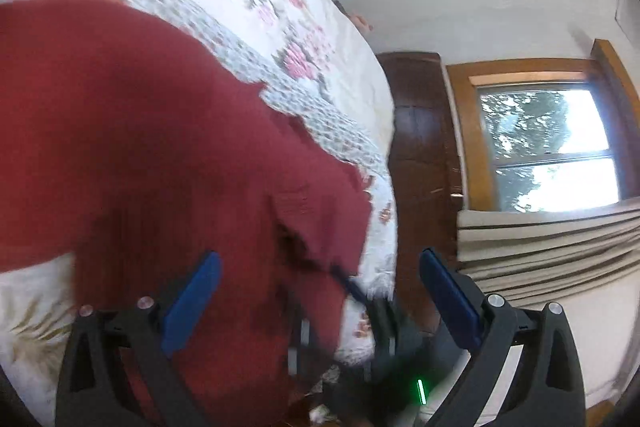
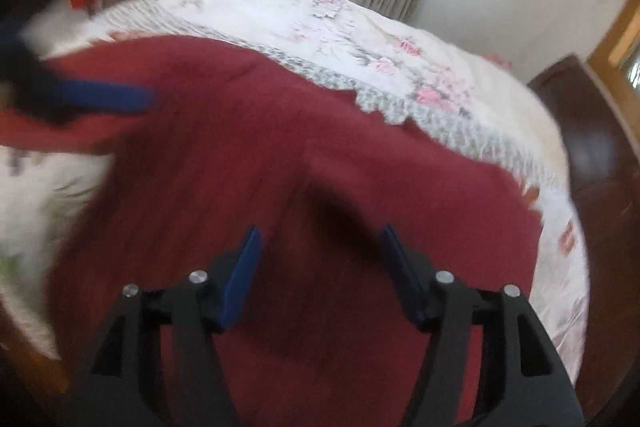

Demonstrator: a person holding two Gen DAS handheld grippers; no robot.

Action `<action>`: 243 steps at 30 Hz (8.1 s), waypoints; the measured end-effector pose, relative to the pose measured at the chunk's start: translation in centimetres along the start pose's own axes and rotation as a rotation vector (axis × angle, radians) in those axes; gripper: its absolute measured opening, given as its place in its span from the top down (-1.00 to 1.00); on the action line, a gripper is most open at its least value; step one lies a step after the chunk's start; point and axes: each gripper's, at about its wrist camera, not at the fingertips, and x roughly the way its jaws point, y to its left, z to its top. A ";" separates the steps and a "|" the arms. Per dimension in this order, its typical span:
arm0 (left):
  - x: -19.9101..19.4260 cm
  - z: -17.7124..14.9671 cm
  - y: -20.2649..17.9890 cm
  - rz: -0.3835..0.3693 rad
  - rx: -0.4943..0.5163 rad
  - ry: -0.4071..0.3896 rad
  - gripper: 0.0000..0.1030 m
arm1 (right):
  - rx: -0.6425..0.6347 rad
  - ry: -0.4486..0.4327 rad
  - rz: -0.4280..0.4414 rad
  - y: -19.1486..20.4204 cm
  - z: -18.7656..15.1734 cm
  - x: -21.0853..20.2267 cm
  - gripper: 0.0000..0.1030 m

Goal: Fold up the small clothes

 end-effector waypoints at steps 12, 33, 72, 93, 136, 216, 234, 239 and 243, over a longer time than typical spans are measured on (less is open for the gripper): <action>11.4 1.2 1.4 0.098 -0.147 0.175 -0.93 | 0.324 0.110 0.040 -5.9 -13.0 -5.8 -0.29; 14.5 2.9 -2.8 0.415 0.067 0.389 0.87 | 0.496 0.065 0.271 -5.5 -11.3 -7.1 -0.36; 13.7 3.8 -3.6 0.306 0.088 0.329 0.89 | 0.614 0.118 0.255 -7.4 -14.4 -6.6 -0.36; 4.0 8.4 0.0 0.291 0.043 0.223 0.89 | 0.581 0.132 0.262 -6.4 -13.8 -6.1 -0.36; -34.4 -14.1 20.4 0.283 -0.543 -0.838 -0.93 | 0.271 0.164 0.399 0.0 -5.6 -4.4 -0.48; -9.1 -15.0 5.6 0.374 -0.088 -0.190 -0.58 | 0.921 0.323 0.885 -19.6 1.9 13.4 -0.32; -7.5 -15.2 5.9 0.330 -0.090 -0.163 -0.58 | 0.748 0.257 0.881 -19.2 8.1 10.3 0.88; -6.5 -15.3 6.3 0.328 -0.104 -0.129 -0.59 | 0.684 0.142 0.809 -23.1 9.0 6.0 0.88; -5.8 -14.9 6.1 0.332 -0.101 -0.122 -0.58 | 0.693 0.090 0.745 -26.6 7.8 4.4 0.88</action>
